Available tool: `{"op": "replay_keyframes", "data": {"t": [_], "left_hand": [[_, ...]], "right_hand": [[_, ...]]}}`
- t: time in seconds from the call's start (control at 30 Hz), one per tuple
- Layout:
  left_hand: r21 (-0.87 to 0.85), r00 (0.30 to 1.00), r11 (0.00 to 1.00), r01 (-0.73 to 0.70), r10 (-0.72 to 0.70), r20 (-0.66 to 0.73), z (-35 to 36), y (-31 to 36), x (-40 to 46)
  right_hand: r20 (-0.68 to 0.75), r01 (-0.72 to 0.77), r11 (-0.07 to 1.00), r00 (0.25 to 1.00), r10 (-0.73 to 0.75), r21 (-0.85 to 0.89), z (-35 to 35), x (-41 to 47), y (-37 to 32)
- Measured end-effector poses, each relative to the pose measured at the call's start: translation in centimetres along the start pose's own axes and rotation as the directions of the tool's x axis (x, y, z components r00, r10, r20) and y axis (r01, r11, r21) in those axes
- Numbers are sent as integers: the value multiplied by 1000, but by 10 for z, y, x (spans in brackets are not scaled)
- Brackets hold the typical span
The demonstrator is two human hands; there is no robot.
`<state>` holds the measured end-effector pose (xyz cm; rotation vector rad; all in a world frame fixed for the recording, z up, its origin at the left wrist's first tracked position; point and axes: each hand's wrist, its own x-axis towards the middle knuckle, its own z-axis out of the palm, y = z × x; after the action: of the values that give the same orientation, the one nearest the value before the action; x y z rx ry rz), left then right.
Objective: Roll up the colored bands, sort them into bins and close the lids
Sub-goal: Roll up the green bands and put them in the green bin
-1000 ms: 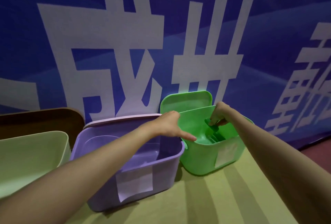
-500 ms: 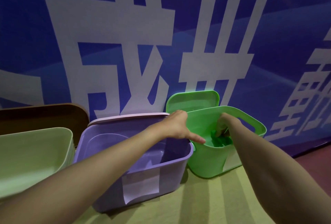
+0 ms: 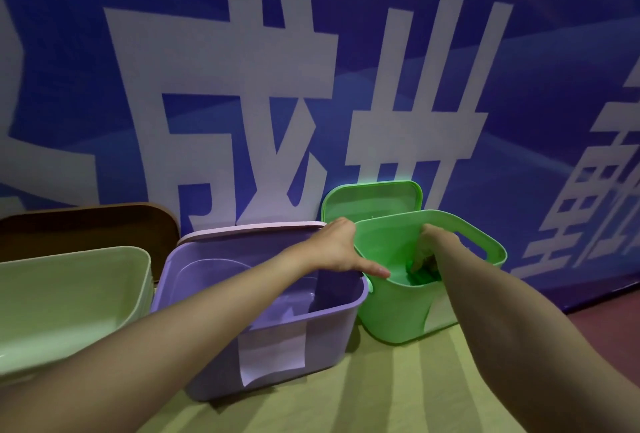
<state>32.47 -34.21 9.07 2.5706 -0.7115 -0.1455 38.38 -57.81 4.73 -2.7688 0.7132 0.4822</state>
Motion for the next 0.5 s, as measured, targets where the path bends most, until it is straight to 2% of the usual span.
{"op": "replay_keyframes", "data": {"t": [0.17,0.27,0.4,0.5], "left_hand": [[24,999,999,-27,28,-36,-1,1,-13],[-12,987,997,-76,74,-140,-4,3,-39],[-29,956,995,-100,88,-281,-22,-1,-84],[53,918,990,-129,139,-370,-33,-10,-128]], "right_hand": [[-109,136,990,985,-137,-24,-26,-31,-12],[-174,241,967,952,-253,-85,-38,-69,-24],[-301,332,927,878,-371,-173,-45,-126,-35],[-402,425,889,794,-456,-170,-34,-172,-41]]}}
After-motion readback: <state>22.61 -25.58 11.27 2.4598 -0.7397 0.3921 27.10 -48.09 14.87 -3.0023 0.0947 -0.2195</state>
